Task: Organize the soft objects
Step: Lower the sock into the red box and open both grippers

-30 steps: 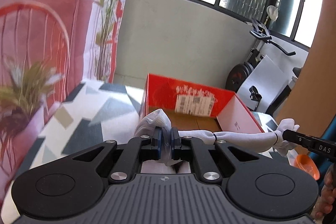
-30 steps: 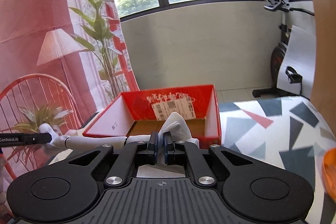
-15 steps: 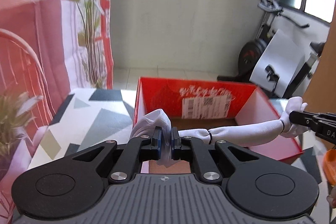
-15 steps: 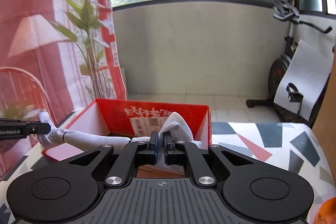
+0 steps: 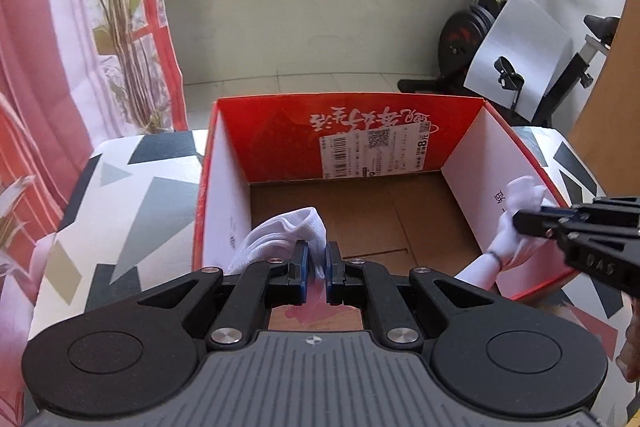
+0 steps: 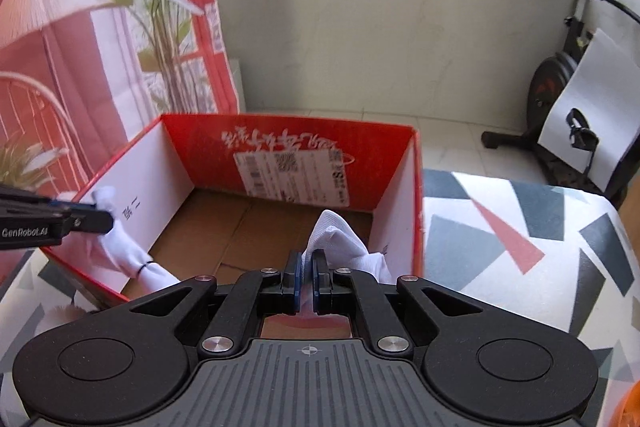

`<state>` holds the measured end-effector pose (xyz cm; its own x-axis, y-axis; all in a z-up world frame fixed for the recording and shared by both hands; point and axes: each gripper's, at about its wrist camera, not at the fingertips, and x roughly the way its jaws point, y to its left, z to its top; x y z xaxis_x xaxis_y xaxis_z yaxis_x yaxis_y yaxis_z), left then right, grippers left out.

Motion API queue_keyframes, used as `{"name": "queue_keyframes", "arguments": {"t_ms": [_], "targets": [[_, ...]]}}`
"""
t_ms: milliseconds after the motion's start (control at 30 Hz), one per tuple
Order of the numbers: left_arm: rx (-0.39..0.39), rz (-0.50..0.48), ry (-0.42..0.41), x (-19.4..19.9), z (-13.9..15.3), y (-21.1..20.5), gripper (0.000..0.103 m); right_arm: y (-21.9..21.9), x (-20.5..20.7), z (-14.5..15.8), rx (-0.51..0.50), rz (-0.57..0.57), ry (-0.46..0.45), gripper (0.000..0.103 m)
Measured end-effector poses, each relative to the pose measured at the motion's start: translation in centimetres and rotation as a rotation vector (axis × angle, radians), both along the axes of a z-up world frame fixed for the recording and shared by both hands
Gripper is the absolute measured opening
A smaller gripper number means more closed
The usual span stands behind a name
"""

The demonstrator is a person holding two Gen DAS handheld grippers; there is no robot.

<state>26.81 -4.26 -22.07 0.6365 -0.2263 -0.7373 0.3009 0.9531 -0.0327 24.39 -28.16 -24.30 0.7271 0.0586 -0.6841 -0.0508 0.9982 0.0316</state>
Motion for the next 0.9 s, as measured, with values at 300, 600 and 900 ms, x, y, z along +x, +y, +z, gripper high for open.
{"name": "queue_keyframes", "arguments": {"t_ms": [300,600,900], "targets": [[0.035,-0.017,0.096,2.2,-1.5,-0.7,0.009,0.2,2.6,-1.0,-0.026,0.034,0.115,0.005],[0.07,-0.047,0.184,3.2,-3.0,-1.4,0.009,0.7,4.6,-2.3,-0.022,0.047,0.23,0.005],[0.025,-0.058,0.191,3.4,-2.8,-0.8,0.012,0.7,5.2,-3.1,-0.004,0.032,0.283,0.006]]}}
